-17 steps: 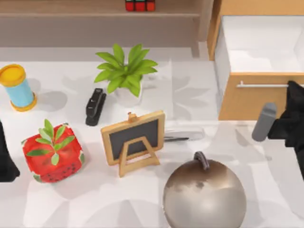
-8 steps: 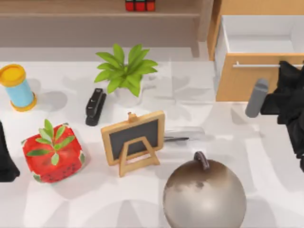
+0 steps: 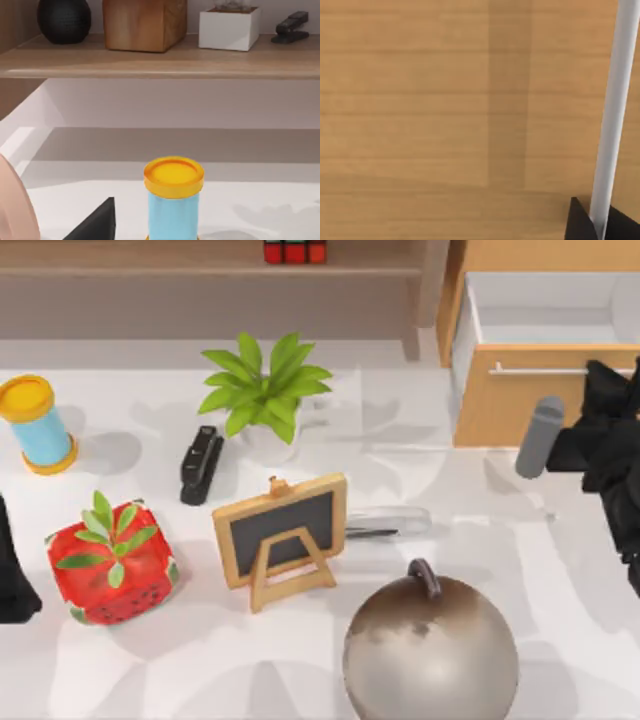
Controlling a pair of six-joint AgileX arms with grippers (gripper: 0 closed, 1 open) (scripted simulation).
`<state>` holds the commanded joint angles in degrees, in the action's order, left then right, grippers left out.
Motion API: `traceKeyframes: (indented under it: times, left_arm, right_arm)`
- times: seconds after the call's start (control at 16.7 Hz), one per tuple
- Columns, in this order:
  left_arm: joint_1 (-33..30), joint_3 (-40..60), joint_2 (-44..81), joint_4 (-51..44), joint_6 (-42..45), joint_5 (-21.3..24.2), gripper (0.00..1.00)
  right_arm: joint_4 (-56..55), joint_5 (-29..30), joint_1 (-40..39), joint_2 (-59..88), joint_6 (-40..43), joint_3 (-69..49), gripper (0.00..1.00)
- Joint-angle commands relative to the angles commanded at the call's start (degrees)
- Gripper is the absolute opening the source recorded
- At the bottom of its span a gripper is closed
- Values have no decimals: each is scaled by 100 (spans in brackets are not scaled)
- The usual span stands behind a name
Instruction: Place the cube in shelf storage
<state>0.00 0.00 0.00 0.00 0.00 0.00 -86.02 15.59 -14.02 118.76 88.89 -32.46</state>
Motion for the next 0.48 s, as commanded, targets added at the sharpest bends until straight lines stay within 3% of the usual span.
traceKeyframes:
  times: [0.48]
  left_arm:
    - [0,0,0,0,0,0,100]
  right_arm:
    - [730,-231,200,501,3,-1199,0]
